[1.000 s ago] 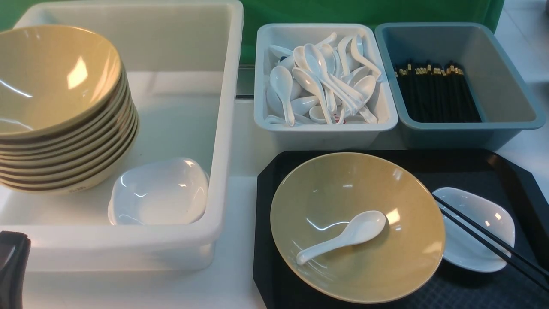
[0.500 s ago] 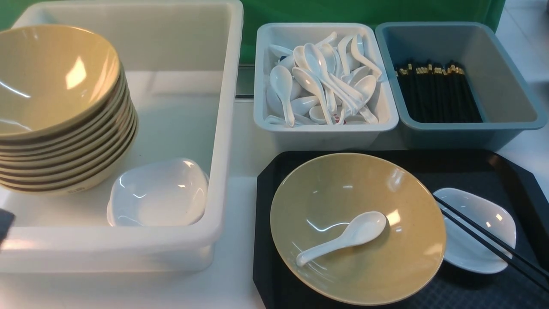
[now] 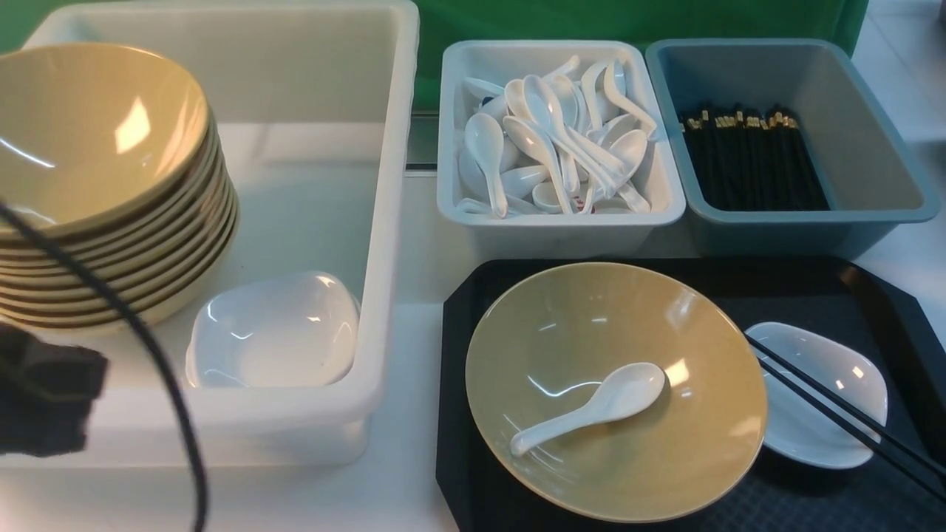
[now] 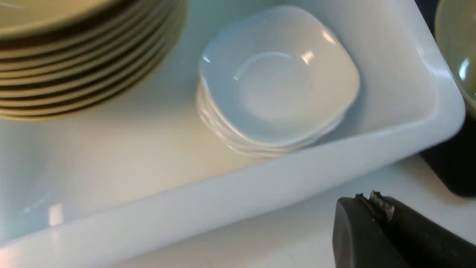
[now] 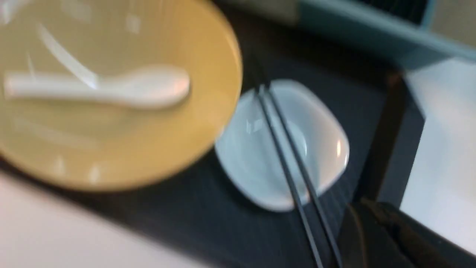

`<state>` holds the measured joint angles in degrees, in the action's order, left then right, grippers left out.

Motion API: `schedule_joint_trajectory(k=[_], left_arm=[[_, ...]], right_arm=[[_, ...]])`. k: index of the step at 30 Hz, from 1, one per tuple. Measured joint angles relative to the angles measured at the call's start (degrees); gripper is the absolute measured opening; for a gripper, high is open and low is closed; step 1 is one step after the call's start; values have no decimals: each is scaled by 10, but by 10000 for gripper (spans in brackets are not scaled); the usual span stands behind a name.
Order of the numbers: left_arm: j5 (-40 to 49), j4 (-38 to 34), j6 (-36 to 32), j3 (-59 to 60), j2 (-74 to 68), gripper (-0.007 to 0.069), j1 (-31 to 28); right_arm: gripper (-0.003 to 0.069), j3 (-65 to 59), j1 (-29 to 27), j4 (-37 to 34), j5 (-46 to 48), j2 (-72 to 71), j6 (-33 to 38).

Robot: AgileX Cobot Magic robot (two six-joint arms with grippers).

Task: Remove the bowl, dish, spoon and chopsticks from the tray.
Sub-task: Use the right arm to grab the chopsticks

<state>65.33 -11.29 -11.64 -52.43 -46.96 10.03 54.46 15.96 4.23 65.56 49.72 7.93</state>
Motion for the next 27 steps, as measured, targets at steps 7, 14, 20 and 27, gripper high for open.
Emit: schedule_joint_trajectory(k=[7, 14, 20, 27], left_arm=[[19, -26, -16, -45, -120, -11, 197], [-12, -31, -17, -61, -187, -11, 325], [-32, -32, -17, -61, -225, -11, 376], [-36, -34, -49, -61, -236, -11, 386]], right_arm=[[57, 29, 1, 0, 30, 156, 27], [234, 30, -20, -6, -10, 273, 39], [434, 31, -49, -6, -39, 360, 89], [489, 34, -53, -8, -99, 416, 181]])
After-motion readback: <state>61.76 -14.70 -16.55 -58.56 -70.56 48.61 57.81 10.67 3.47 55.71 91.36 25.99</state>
